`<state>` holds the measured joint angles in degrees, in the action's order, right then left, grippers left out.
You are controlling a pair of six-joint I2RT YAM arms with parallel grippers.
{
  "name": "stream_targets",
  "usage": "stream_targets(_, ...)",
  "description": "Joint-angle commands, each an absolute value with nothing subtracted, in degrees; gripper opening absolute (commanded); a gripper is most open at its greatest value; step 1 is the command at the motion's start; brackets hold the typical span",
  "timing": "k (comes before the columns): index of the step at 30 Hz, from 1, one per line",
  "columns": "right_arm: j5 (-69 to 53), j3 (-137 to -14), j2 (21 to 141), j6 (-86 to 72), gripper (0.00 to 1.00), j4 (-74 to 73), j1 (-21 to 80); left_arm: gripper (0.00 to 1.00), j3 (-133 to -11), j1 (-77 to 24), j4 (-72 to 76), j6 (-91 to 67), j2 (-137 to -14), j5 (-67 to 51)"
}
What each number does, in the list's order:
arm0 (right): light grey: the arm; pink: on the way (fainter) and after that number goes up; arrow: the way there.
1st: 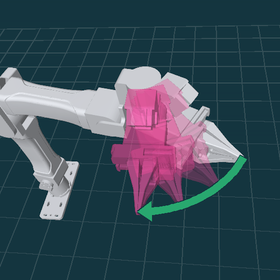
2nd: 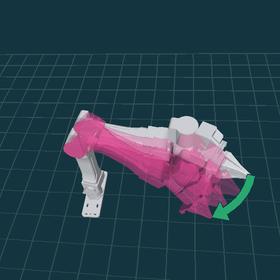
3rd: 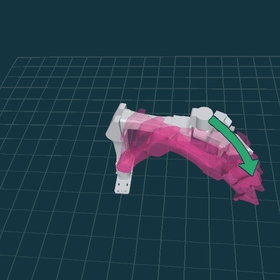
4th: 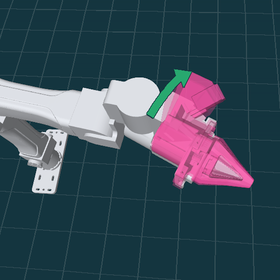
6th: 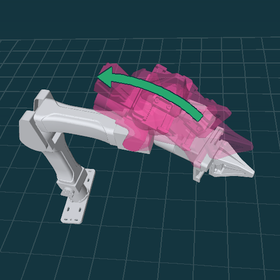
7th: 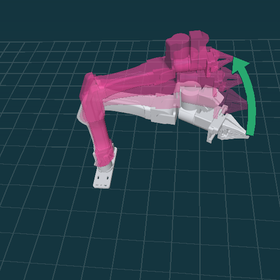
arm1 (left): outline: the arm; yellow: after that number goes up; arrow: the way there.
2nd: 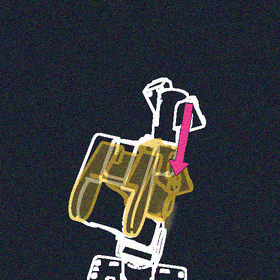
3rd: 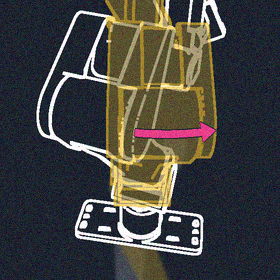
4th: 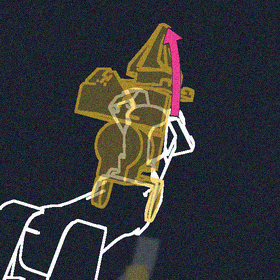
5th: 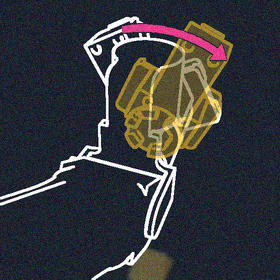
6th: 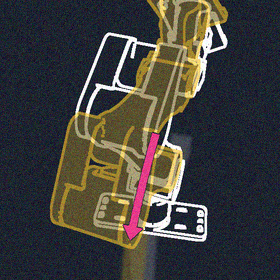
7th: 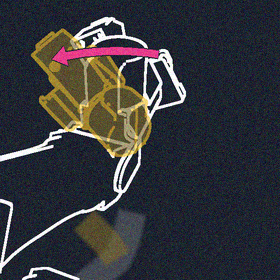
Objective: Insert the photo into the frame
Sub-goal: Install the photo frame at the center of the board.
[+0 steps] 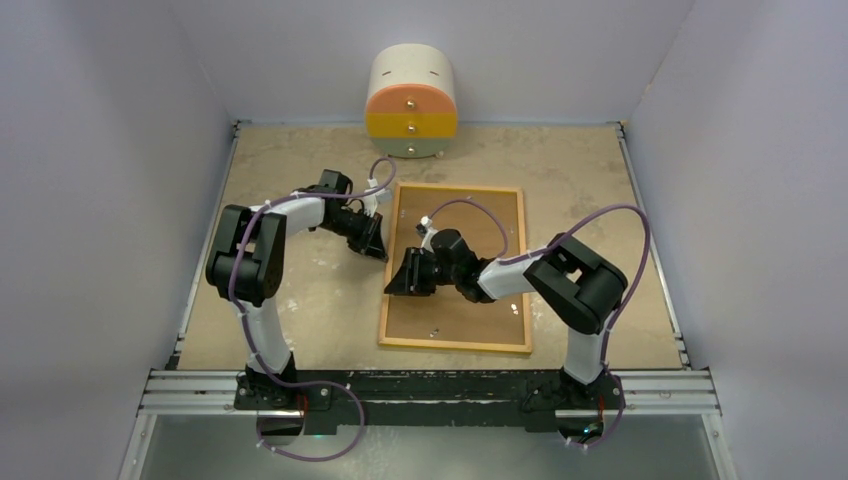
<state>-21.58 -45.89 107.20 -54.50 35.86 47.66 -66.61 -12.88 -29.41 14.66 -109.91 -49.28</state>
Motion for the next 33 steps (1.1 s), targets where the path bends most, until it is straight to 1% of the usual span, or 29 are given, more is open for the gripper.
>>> stream_targets(1, -22.33, -46.41, 103.23, -54.1, 0.42, 33.0, 46.23, 0.02, -68.77, -12.63, -29.5, 15.69, -109.2, -50.01)
stream_targets(4, -24.84, -48.15, 100.27, -52.98, 0.49, 31.28, 41.94, 0.03, -70.87, -11.6, -28.02, 13.41, -109.27, -50.36)
stream_targets(7, -24.86, -51.95, 99.45, -49.14, 0.59, 26.47, 37.54, 0.04, -73.4, -11.26, -26.38, 11.23, -110.63, -50.98)
stream_targets(10, -25.32, -56.69, 102.23, -46.74, 0.62, 23.49, 33.94, 0.05, -75.16, -11.29, -25.04, 9.49, -112.39, -51.35)
stream_targets(15, -24.16, -65.68, 109.66, -42.23, 0.6, 19.76, 30.73, 0.05, -76.37, -11.34, -23.98, 8.6, -114.68, -51.32)
stream_targets(22, -22.52, -77.65, 118.87, -39.36, 0.55, 15.84, 29.98, 0.04, -76.38, -11.34, -23.29, 8.83, -116.58, -51.64)
stream_targets(27, -22.84, -81.65, 123.78, -39.62, 0.53, 15.93, 29.97, 0.02, -75.66, -11.34, -22.79, 8.96, -117.26, -51.84)
stream_targets(33, -21.53, -82.9, 126.68, -40.59, 0.5, 17.78, 29.97, 0.01, -74.62, -11.36, -22.49, 9.27, -117.6, -52.04)
